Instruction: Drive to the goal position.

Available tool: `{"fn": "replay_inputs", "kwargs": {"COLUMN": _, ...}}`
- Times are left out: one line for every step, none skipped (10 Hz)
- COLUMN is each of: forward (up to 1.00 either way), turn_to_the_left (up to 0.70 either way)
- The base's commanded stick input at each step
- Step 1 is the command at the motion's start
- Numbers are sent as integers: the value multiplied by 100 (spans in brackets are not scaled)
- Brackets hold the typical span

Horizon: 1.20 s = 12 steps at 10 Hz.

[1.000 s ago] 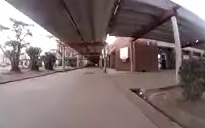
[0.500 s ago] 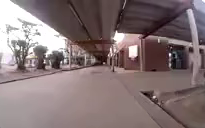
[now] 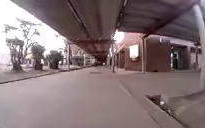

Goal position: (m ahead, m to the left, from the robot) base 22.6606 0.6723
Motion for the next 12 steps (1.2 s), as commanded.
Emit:
{"fn": "replay_inputs", "kwargs": {"forward": 70, "turn_to_the_left": 0}}
{"fn": "replay_inputs", "kwargs": {"forward": 70, "turn_to_the_left": 0}}
{"fn": "replay_inputs", "kwargs": {"forward": 70, "turn_to_the_left": 0}}
{"fn": "replay_inputs", "kwargs": {"forward": 70, "turn_to_the_left": 0}}
{"fn": "replay_inputs", "kwargs": {"forward": 70, "turn_to_the_left": 0}}
{"fn": "replay_inputs", "kwargs": {"forward": 70, "turn_to_the_left": 0}}
{"fn": "replay_inputs", "kwargs": {"forward": 70, "turn_to_the_left": 0}}
{"fn": "replay_inputs", "kwargs": {"forward": 70, "turn_to_the_left": 0}}
{"fn": "replay_inputs", "kwargs": {"forward": 70, "turn_to_the_left": 0}}
{"fn": "replay_inputs", "kwargs": {"forward": 70, "turn_to_the_left": 0}}
{"fn": "replay_inputs", "kwargs": {"forward": 70, "turn_to_the_left": 34}}
{"fn": "replay_inputs", "kwargs": {"forward": 70, "turn_to_the_left": 25}}
